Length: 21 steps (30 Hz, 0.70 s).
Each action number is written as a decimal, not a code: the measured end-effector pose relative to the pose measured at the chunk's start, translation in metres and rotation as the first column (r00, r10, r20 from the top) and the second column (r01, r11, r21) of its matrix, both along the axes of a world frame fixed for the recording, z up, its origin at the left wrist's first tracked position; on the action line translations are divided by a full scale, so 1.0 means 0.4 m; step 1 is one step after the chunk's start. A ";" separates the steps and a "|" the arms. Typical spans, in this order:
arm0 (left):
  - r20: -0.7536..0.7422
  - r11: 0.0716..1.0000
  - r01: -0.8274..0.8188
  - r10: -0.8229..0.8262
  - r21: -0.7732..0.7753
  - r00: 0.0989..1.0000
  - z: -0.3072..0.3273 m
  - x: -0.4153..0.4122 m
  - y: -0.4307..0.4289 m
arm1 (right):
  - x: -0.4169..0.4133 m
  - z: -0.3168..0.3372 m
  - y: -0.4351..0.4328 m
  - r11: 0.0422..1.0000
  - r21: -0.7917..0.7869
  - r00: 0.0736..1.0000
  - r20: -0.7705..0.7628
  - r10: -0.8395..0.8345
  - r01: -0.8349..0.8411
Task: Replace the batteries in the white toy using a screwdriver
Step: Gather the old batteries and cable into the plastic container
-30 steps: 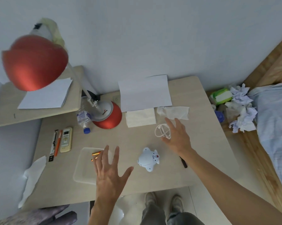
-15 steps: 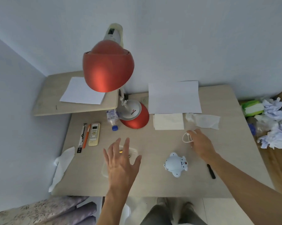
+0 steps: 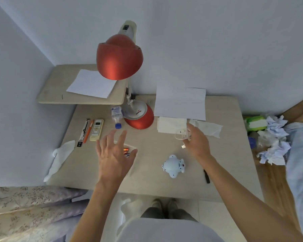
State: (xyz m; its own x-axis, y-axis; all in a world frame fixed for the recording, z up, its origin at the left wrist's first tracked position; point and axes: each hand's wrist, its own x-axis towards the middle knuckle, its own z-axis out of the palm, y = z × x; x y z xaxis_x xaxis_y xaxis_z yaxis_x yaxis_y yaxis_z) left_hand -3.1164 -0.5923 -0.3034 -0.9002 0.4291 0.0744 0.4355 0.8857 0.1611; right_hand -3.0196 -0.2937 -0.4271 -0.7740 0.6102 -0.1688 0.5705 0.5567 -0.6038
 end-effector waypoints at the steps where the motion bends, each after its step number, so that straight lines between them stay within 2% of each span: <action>1: 0.000 1.000 -0.008 0.008 0.009 1.000 0.015 0.009 -0.003 | 0.000 0.019 -0.010 1.000 -0.004 1.000 -0.014 -0.009 0.009; 8: -0.044 0.998 -0.049 0.051 0.050 0.998 0.086 0.030 -0.087 | -0.031 0.121 -0.143 0.998 0.019 0.993 -0.101 0.057 -0.056; 13: -0.039 0.995 -0.102 0.101 -0.008 0.994 0.123 0.021 -0.178 | -0.091 0.166 -0.271 0.990 0.013 0.984 -0.111 0.138 -0.138; 21: -0.001 0.999 -0.012 0.012 -0.051 1.000 0.140 -0.013 -0.282 | -0.220 0.149 -0.496 0.972 0.017 0.970 -0.049 0.236 -0.235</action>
State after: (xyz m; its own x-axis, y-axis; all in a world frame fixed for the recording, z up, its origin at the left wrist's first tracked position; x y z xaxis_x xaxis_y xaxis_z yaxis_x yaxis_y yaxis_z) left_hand -3.1216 -0.7050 -0.2476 -0.9053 0.4214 0.0536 0.4248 0.8979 0.1154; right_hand -3.1075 -0.4922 -0.3674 -0.9037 0.4111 -0.1199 0.3912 0.6785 -0.6218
